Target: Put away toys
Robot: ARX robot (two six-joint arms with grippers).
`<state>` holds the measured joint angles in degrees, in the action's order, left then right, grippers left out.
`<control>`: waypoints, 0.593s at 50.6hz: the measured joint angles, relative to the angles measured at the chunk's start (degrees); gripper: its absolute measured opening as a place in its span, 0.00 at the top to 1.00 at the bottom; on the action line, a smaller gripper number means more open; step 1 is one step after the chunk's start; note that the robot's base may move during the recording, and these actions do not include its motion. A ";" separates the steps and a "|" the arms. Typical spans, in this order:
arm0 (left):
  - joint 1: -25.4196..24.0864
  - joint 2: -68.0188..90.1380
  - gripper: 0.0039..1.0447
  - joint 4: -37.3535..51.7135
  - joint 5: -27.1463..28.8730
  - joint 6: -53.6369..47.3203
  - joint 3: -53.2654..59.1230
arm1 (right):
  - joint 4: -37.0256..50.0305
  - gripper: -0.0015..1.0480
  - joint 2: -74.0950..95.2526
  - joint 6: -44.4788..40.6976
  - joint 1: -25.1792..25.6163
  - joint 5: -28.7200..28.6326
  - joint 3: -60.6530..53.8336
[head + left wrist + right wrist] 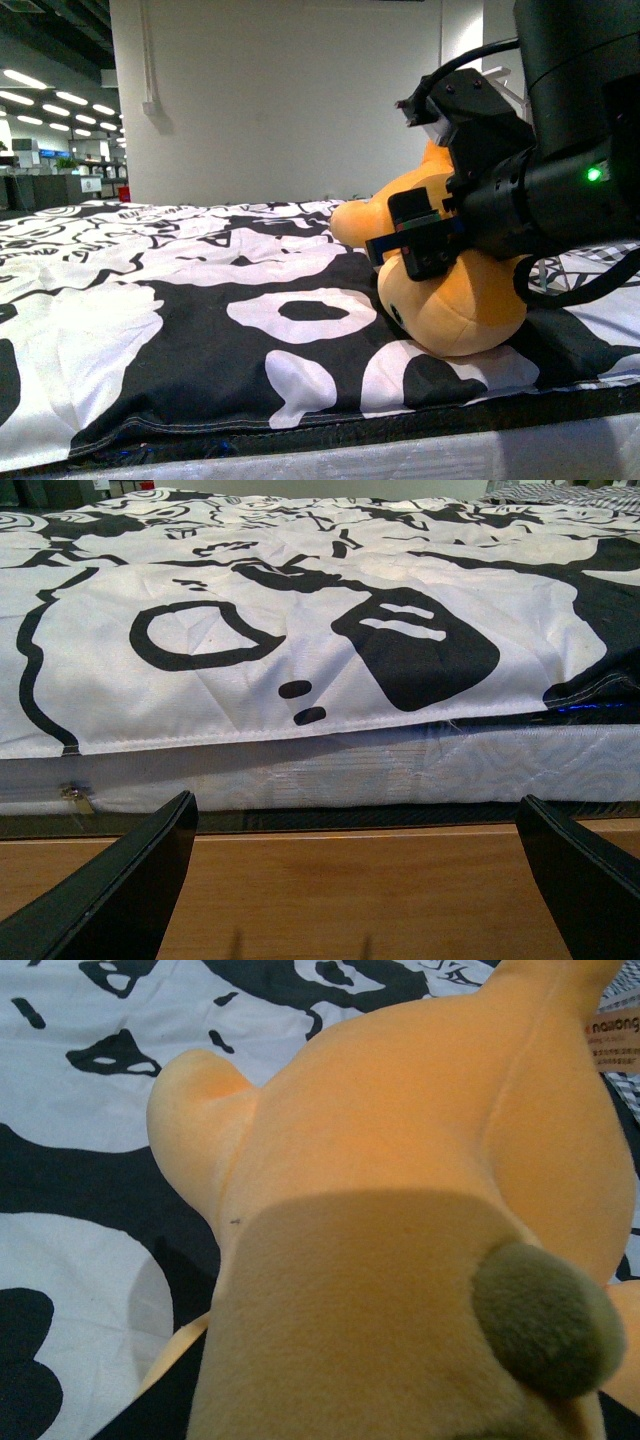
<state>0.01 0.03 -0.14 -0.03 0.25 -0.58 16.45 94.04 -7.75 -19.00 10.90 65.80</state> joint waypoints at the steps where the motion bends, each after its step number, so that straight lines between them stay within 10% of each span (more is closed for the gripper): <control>1: 0.00 0.00 0.05 0.00 0.00 0.02 0.00 | -0.09 0.55 -0.42 0.31 0.20 -0.24 0.00; 13: 0.00 0.00 0.05 0.00 0.00 0.00 0.00 | -0.26 0.81 -7.89 5.40 3.82 -5.01 -0.94; 30: 0.00 0.00 0.05 0.00 0.00 0.00 0.00 | 3.08 0.81 -29.64 11.47 8.83 -15.61 -12.13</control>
<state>0.01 0.03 -0.14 -0.03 0.25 -0.58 19.53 64.40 3.73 -10.17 -4.71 53.67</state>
